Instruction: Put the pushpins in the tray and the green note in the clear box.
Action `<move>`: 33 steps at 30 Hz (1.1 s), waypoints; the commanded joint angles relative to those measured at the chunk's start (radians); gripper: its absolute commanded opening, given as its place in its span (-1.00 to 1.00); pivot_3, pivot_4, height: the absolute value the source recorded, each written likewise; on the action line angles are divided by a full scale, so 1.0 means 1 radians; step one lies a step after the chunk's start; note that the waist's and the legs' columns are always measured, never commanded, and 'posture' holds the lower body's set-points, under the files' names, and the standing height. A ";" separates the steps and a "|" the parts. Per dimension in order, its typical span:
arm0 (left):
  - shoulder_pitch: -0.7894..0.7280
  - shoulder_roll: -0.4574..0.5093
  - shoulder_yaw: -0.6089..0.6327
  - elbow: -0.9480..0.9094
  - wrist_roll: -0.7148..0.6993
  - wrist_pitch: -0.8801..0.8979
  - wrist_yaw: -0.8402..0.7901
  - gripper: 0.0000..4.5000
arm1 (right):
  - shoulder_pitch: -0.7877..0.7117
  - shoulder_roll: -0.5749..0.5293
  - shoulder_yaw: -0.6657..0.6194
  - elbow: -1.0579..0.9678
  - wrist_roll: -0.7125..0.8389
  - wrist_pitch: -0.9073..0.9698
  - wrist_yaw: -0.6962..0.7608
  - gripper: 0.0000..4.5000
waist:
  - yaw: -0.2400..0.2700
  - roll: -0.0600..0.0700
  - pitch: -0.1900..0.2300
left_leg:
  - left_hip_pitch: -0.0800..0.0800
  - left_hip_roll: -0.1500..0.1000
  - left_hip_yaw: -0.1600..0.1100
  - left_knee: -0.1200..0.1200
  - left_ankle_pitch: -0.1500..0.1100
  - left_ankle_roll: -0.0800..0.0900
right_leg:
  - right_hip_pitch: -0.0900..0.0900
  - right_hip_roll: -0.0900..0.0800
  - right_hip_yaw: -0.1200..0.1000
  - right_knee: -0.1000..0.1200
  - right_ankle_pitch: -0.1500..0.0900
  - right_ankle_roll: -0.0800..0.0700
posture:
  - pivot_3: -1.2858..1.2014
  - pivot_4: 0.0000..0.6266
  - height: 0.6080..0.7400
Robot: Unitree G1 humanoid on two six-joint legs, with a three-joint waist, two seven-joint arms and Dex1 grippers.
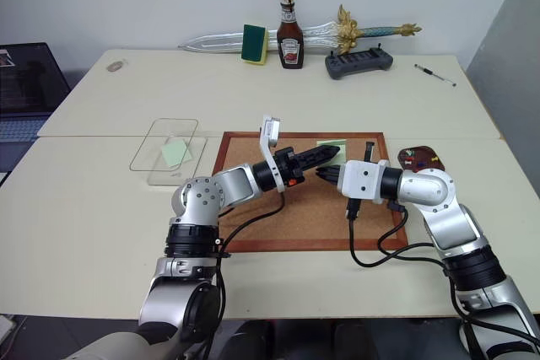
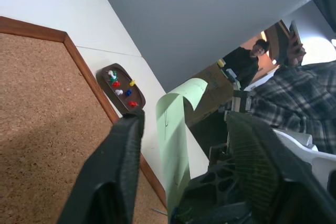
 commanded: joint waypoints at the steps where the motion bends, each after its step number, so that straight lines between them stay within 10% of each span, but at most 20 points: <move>1: -0.028 -0.002 0.010 -0.001 -0.034 0.009 -0.013 -0.28 | -0.022 0.001 -0.005 -0.039 0.002 -0.031 0.000 -1.00 | 0.000 0.000 0.000 | 0.000 0.000 0.000 0.000 0.000 0.000 | 0.000 0.000 0.000 0.000 0.000 0.000 | 0.03 -0.52 1.00; 11: -0.027 0.001 0.015 0.015 -0.057 0.018 -0.026 -0.99 | -0.028 0.013 -0.010 -0.041 0.003 -0.056 -0.013 -1.00 | 0.000 0.000 0.000 | 0.000 0.000 0.000 0.000 0.000 0.000 | 0.000 0.000 0.000 0.000 0.000 0.000 | 0.03 -0.52 1.00; 33: 0.000 -0.002 0.041 0.055 -0.026 -0.044 0.024 -0.99 | -0.044 0.017 -0.068 -0.033 0.047 -0.154 -0.060 -1.00 | 0.000 0.000 0.000 | 0.000 0.000 0.000 0.000 0.000 0.000 | 0.000 0.000 0.000 0.000 0.000 0.000 | 0.03 -0.52 1.00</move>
